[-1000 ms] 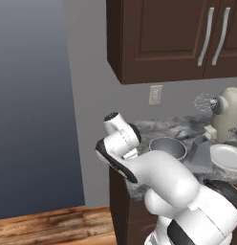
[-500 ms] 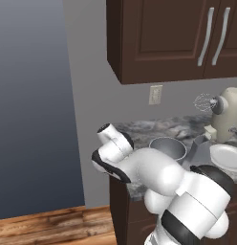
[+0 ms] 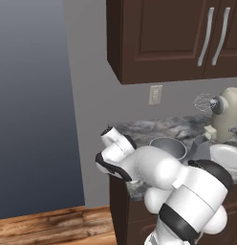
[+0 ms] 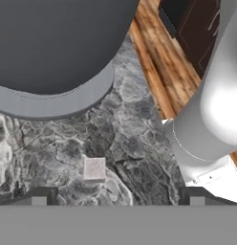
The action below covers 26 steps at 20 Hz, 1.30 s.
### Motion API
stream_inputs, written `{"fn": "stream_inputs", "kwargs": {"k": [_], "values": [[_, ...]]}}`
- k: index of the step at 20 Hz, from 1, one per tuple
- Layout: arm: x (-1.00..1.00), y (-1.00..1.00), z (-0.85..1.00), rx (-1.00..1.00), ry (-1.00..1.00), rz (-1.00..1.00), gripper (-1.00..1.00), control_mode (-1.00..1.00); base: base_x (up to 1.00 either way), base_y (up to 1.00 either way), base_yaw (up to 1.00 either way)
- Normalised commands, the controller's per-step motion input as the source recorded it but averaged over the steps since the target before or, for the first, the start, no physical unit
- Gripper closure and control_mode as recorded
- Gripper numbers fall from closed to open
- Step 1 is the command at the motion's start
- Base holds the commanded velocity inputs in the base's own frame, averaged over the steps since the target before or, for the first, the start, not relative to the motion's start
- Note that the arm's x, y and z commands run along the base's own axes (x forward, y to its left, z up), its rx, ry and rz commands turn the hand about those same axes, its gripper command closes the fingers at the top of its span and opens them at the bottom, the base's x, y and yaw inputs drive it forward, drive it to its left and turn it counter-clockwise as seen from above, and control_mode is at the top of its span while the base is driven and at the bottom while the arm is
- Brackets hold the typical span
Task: Add butter and sugar cubes to the stand mixer bowl and then turn on the stand mixer to begin making frosting.
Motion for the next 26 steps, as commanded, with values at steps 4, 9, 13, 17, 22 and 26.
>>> {"fn": "stream_inputs", "kwargs": {"k": [4, 9, 13, 17, 22, 26], "values": [[-0.14, -0.19, -0.07, -0.01, 0.00, 0.00, -1.00, -1.00, 0.00, 0.00, 0.00], [-0.18, -0.20, -0.12, -0.01, 0.00, 0.00, -1.00, -1.00, 0.00, 0.00, 0.00], [-0.02, -0.07, -0.21, -0.02, -0.02, 0.00, -1.00, -1.00, 0.00, 0.00, 0.00], [0.15, 0.03, -0.14, -0.03, -0.02, 0.00, -1.00, -1.00, 0.00, 0.00, 0.00], [0.17, 0.05, -0.16, -0.03, 0.00, 0.00, -1.00, -1.00, 0.00, 0.00, 0.00], [0.12, 0.01, -0.15, -0.02, 0.00, 0.00, -1.00, -1.00, 0.00, 0.00, 0.00]]}}
